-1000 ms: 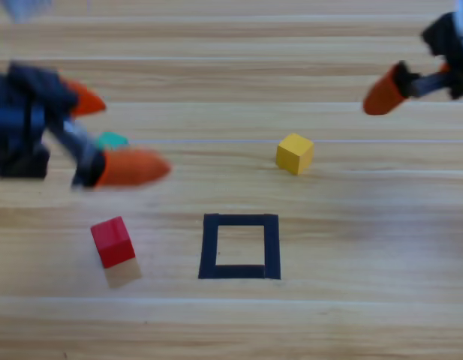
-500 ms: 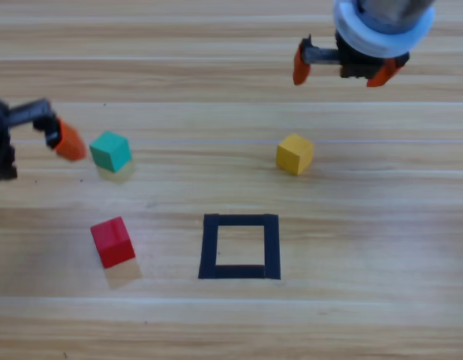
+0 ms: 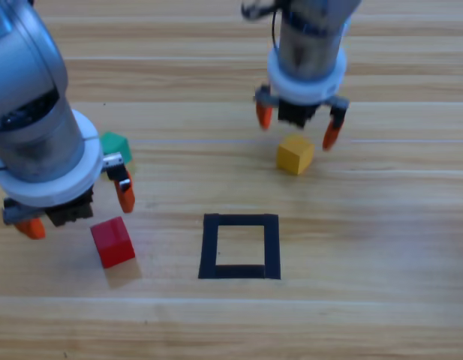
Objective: Stack the blocks in the rectangular block: red at the bottom, yellow in the middle, green on top
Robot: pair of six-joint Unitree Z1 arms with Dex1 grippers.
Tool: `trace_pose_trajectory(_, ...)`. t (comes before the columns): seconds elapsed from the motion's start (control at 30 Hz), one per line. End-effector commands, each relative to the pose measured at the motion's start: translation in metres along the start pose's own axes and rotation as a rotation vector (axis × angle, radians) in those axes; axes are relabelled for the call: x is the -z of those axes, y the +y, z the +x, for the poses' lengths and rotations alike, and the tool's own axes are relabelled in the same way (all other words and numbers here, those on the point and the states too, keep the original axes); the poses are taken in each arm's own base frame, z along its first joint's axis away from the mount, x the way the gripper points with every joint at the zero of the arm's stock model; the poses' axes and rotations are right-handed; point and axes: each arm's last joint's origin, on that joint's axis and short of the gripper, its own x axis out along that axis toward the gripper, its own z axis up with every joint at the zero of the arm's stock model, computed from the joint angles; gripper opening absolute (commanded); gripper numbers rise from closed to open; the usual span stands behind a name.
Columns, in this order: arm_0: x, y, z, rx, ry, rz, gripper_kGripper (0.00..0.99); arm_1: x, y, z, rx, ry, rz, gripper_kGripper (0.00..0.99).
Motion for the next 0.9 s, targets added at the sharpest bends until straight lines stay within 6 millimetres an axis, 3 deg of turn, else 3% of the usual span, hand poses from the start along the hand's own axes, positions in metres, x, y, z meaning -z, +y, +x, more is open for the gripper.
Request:
trace_pose_trajectory(0.03,-0.009,-0.004,0.022,-0.037,0.063,-0.096,0.971,0.007,-0.001,0.060,0.111,0.049,0.036,0.988)
trace_pose_trajectory(0.33,-0.010,-0.017,0.050,-0.057,0.105,-0.208,0.962,0.006,0.000,0.074,0.116,0.061,0.083,0.976)
trace_pose_trajectory(0.57,-0.014,-0.022,0.074,-0.067,0.120,-0.228,0.962,0.000,-0.002,0.089,0.101,0.113,0.086,0.811)
trace_pose_trajectory(0.7,-0.018,-0.023,0.086,-0.067,0.133,-0.242,0.960,-0.006,-0.005,0.096,0.097,0.143,0.073,0.798)
trace_pose_trajectory(0.87,-0.026,-0.013,0.096,-0.045,0.136,-0.258,0.957,-0.017,-0.011,0.099,0.092,0.146,0.057,0.534)
trace_pose_trajectory(0.9,-0.027,-0.010,0.099,-0.039,0.139,-0.261,0.948,-0.020,-0.011,0.099,0.090,0.140,0.054,0.437)
